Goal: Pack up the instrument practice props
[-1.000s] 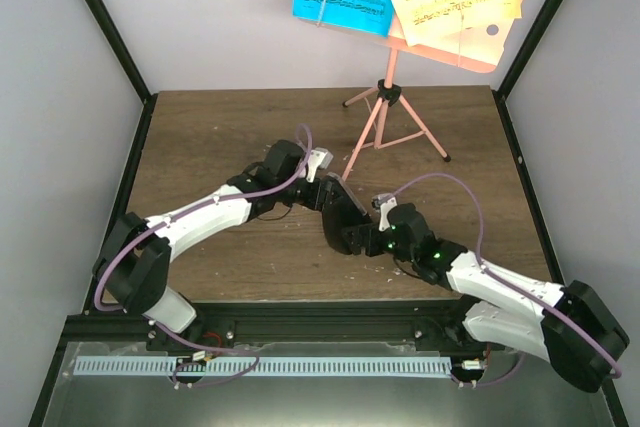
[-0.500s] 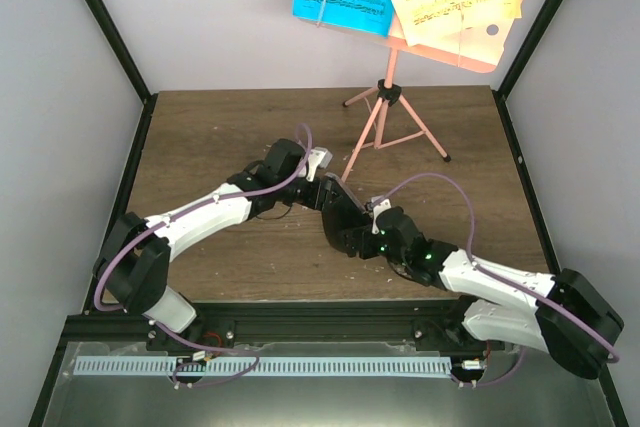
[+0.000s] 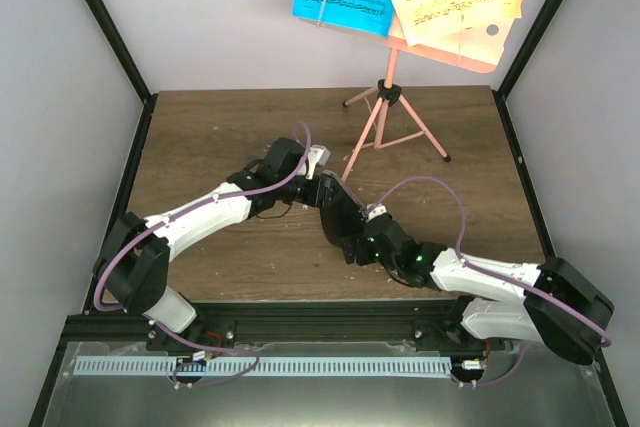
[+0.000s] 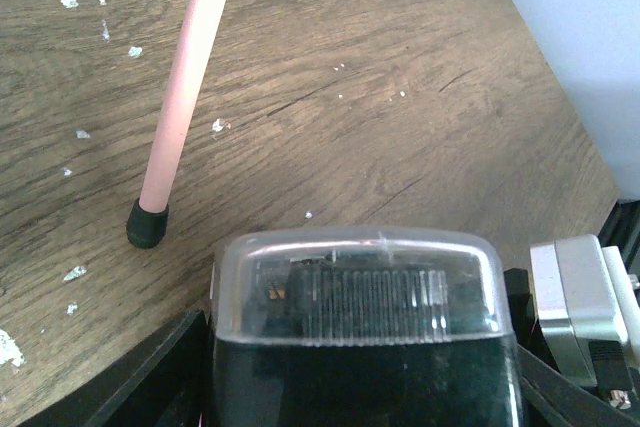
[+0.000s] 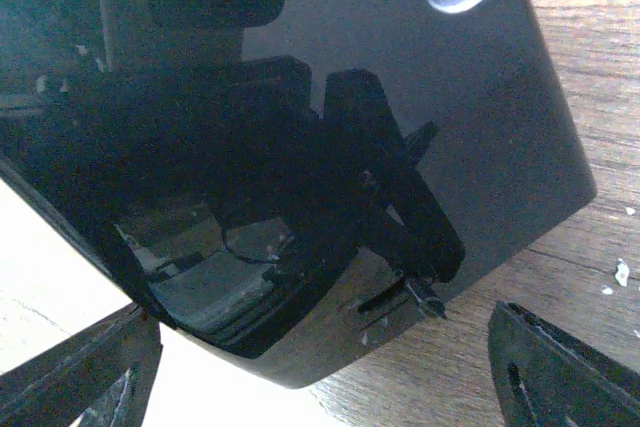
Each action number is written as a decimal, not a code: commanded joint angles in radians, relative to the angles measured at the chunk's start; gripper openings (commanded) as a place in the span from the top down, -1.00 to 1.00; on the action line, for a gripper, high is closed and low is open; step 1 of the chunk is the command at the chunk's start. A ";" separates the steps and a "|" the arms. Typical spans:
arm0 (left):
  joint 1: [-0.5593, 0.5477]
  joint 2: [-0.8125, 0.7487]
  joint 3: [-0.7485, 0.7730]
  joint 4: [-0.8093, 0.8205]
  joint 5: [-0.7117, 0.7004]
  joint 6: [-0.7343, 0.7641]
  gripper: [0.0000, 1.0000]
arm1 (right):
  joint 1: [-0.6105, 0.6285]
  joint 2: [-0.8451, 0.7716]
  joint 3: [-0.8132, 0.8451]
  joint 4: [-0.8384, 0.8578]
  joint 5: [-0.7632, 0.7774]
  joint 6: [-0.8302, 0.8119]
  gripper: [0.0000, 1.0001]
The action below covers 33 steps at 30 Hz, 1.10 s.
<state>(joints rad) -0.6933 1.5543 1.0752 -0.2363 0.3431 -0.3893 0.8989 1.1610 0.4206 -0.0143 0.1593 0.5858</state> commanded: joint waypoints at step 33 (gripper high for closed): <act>-0.008 0.009 0.013 -0.013 -0.026 -0.058 0.20 | 0.012 0.055 0.038 0.111 0.037 -0.066 -0.49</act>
<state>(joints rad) -0.6964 1.5581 1.0786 -0.2314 0.3206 -0.4168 0.9012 1.2034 0.4305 0.0837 0.1833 0.5133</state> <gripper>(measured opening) 0.620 0.750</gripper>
